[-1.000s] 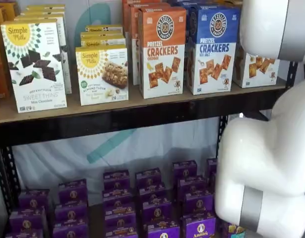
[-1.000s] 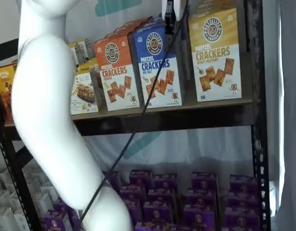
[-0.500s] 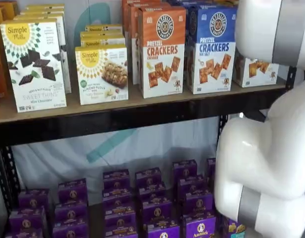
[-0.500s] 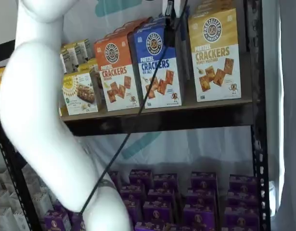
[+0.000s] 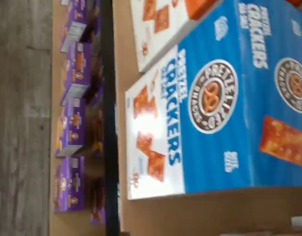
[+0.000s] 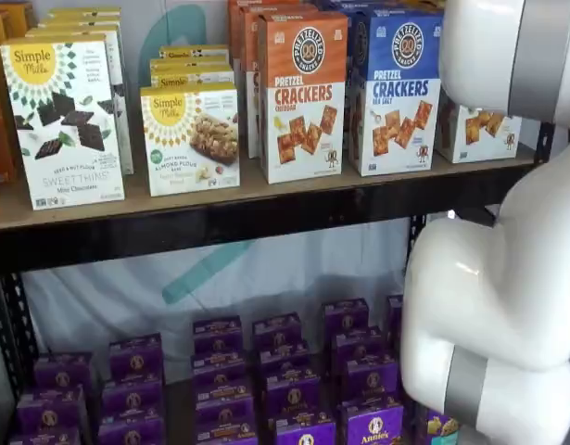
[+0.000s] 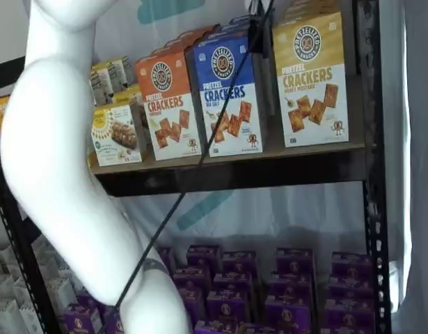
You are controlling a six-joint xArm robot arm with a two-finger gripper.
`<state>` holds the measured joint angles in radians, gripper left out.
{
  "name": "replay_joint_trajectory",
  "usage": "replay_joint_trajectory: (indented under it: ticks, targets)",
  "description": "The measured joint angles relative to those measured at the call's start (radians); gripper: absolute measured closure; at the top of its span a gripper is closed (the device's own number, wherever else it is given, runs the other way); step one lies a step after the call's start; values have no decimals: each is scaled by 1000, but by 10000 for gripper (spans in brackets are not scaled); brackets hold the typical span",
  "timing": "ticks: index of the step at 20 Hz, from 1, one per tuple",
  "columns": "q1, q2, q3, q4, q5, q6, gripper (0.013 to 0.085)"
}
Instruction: Retrieve the yellow and white box located on the top shelf, the sixth one from the left
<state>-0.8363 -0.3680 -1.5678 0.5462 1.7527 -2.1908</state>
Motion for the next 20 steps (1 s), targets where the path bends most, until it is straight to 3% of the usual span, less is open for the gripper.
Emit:
replay_joint_trajectory:
  ticks: [14, 20]
  targets:
    - [39, 104, -55, -17, -139, -21, 130]
    - [87, 144, -77, -63, -210, -17, 130]
